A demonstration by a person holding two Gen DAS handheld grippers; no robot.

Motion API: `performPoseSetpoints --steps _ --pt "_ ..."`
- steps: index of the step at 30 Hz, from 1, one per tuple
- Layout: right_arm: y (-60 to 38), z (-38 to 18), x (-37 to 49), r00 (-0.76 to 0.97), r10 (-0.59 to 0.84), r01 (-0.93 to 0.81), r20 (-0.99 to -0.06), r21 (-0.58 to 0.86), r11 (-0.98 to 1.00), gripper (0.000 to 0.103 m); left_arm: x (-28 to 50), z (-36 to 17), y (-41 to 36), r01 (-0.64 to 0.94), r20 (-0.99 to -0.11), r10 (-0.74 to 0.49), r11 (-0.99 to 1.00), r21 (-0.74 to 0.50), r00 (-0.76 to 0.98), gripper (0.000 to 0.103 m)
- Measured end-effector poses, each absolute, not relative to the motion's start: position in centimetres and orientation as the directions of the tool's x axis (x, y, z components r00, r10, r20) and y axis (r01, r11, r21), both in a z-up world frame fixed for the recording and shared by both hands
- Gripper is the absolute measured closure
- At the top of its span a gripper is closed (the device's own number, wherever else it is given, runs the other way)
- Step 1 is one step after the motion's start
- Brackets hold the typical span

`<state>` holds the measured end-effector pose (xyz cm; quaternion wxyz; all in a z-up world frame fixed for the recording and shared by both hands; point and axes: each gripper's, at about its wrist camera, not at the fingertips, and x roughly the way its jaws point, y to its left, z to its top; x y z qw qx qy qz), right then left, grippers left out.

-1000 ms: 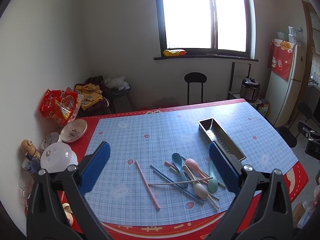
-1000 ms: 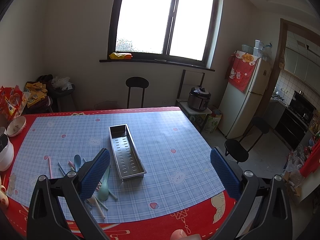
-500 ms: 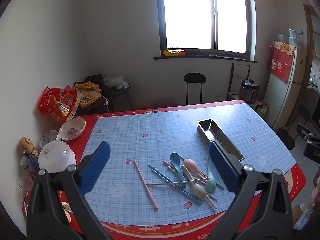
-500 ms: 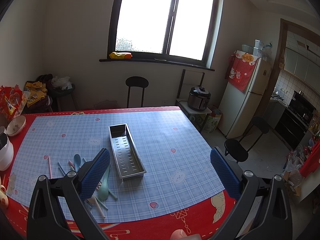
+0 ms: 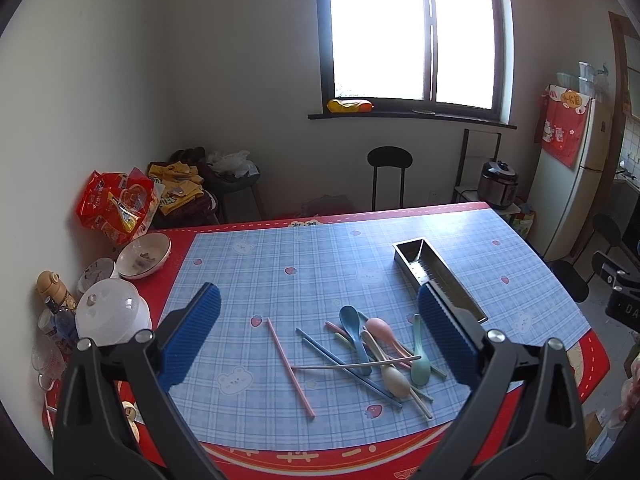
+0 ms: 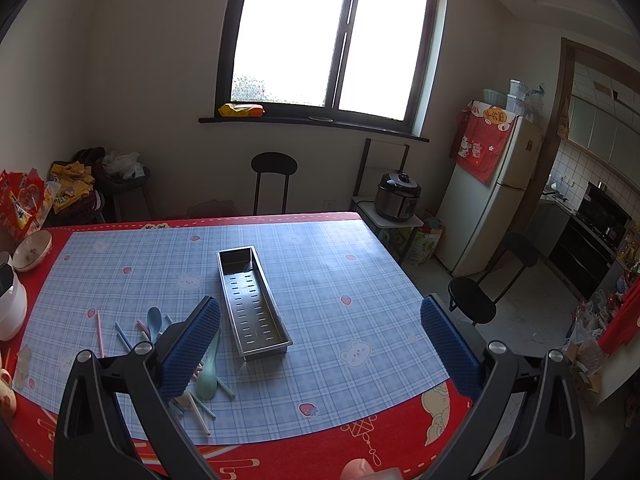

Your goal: Organize utensils

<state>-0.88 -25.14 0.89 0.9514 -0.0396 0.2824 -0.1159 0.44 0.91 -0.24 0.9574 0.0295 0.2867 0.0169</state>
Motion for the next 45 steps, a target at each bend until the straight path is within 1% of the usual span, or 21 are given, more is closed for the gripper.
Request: performPoseSetpoints --steps 17,24,27,34,39,41,45 --pt "-25.3 0.7 -1.0 0.813 -0.239 0.194 -0.531 -0.139 0.971 0.005 0.3 -0.4 1.1 -0.017 -0.547 0.042 0.999 0.051 0.836 0.005" --pt "-25.7 -0.1 -0.4 0.803 -0.231 0.19 -0.549 -0.131 0.973 0.005 1.2 -1.3 1.6 0.005 -0.583 0.01 1.0 0.025 0.812 0.005" --pt "-26.2 -1.3 0.5 0.781 -0.206 0.171 -0.589 -0.116 0.978 0.005 1.6 -2.2 2.2 0.007 -0.6 -0.001 1.0 0.008 0.8 0.005" --pt "-25.9 -5.7 3.5 0.725 -0.105 0.04 -0.68 -0.111 0.993 0.005 2.7 -5.8 4.0 -0.007 -0.643 0.0 1.0 -0.008 0.766 0.005" --pt "-25.7 -10.0 5.6 0.684 -0.038 -0.043 -0.729 -0.092 0.995 0.005 3.1 -9.0 5.0 -0.02 -0.666 0.039 0.999 0.036 0.745 0.006" --pt "-25.5 -11.6 6.2 0.676 -0.042 -0.062 -0.736 -0.113 0.992 0.005 3.2 -10.4 5.3 -0.022 -0.679 0.051 0.998 0.051 0.733 0.006" --pt "-24.6 -13.9 7.2 0.659 0.001 -0.137 -0.752 -0.118 0.984 0.005 3.6 -13.1 5.8 -0.024 -0.722 0.06 0.998 0.059 0.69 0.006"
